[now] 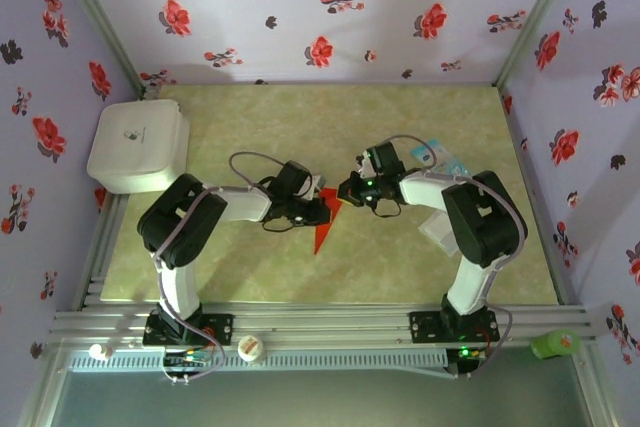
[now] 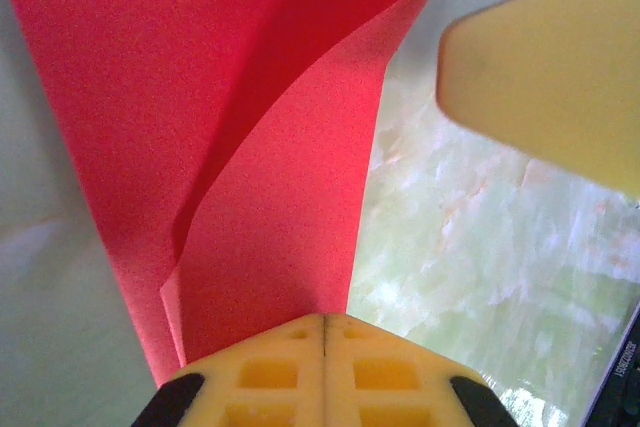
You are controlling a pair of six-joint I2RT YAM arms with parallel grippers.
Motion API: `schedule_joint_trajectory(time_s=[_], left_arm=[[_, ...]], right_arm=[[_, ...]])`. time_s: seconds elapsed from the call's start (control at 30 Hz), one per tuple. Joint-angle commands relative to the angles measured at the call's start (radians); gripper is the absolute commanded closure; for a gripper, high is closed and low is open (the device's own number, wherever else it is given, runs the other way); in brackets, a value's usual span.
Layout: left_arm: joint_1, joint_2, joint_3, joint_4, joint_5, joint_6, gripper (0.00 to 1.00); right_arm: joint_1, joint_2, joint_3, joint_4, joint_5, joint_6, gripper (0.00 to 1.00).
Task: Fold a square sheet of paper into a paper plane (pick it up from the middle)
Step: Fold the wing for the fifth time at the center of the table.
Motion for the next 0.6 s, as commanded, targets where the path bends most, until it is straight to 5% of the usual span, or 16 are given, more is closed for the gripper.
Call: schedule_joint_trajectory(time_s=[0.0,0.3,0.57], left_arm=[[-0.007,0.021,-0.049,-0.167,-0.062,0.042,1.0],[-0.008,0.005,-0.059,-0.154,-0.062,0.026,1.0],[-0.009,0.002,-0.074,-0.16,-0.062,0.027,1.0]], right_arm=[[0.033,0.015,0.001,0.014,-0.033,-0.021,0.95],[0.035,0.112,0.058,-0.057,0.081,-0.052,0.96],[-0.062,0.143,0.015,0.08,0.051,0.017,0.95]])
